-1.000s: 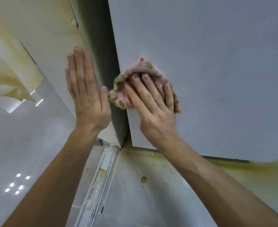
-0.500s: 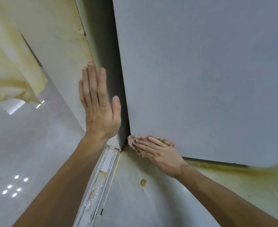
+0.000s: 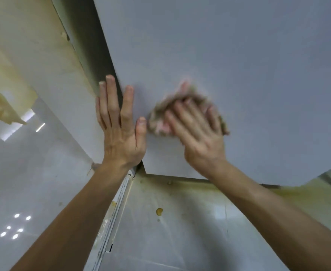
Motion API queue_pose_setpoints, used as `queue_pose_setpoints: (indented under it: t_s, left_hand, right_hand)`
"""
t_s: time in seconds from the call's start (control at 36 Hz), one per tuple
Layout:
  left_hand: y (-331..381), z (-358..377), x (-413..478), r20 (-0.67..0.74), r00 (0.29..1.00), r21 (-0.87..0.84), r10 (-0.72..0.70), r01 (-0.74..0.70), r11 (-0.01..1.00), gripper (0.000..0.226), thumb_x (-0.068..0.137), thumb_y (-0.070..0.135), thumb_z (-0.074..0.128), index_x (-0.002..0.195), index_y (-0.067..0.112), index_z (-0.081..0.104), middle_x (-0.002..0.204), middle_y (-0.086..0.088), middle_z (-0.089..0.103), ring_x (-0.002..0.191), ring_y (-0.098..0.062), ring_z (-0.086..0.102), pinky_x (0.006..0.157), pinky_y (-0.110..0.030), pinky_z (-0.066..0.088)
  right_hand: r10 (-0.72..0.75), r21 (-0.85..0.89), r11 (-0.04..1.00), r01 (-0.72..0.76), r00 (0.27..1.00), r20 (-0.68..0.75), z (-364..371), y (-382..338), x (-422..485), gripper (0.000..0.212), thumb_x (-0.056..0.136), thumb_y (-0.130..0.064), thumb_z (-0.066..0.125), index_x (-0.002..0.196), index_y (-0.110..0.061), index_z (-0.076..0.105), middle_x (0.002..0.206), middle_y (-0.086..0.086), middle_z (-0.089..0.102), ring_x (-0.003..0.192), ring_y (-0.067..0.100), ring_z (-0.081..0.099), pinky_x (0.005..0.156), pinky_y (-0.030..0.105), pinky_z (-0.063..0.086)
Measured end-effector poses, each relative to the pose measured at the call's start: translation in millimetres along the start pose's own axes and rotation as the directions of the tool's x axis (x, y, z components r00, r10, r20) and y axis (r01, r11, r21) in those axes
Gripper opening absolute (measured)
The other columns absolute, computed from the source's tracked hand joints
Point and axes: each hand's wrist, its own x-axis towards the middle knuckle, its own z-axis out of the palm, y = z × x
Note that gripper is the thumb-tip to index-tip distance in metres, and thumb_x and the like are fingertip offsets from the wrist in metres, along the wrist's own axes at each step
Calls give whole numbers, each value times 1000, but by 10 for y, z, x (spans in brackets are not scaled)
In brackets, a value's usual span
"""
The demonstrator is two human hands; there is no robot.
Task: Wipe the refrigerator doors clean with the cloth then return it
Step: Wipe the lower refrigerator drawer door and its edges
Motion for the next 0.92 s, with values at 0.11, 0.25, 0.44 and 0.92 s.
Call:
queue_pose_setpoints:
  t_s: [0.11,0.25,0.44,0.92]
  left_hand:
    - [94,29,-24,21,999,-17,25,-25,1000,59,104,16,46,157,6,24,163,-34,10,155,-55,9,130,-56,9]
    - [251,59,-10,42,999,4,-2,2,1000,60,104,15,49,157,6,25,161,-39,8,153,-58,7,129,-59,8]
    - [471,145,39,47,997,37,65,-66,997,62,100,15,55,155,9,26,160,-36,12,151,-57,11,129,-60,9]
    - [671,305,115,26,998,90,51,-53,995,80,85,7,60,158,10,26,162,-29,11,159,-45,-1,129,-57,-1]
  right_hand:
    - [-300,163,954,252,787,539,-37,107,-832,56,99,-5,36,153,-11,51,164,3,37,153,16,35,131,32,1]
    - [-331,186,941,284,643,690,-176,189,-1006,53,102,-15,30,148,-8,57,158,2,50,144,15,49,126,30,9]
    - [-157,28,987,158,913,377,-558,454,-523,65,94,12,45,153,-13,48,163,2,36,155,17,28,131,37,12]
    - [28,-114,993,-9,987,159,-511,602,-632,63,96,2,48,155,-19,49,168,7,34,160,17,18,131,42,7]
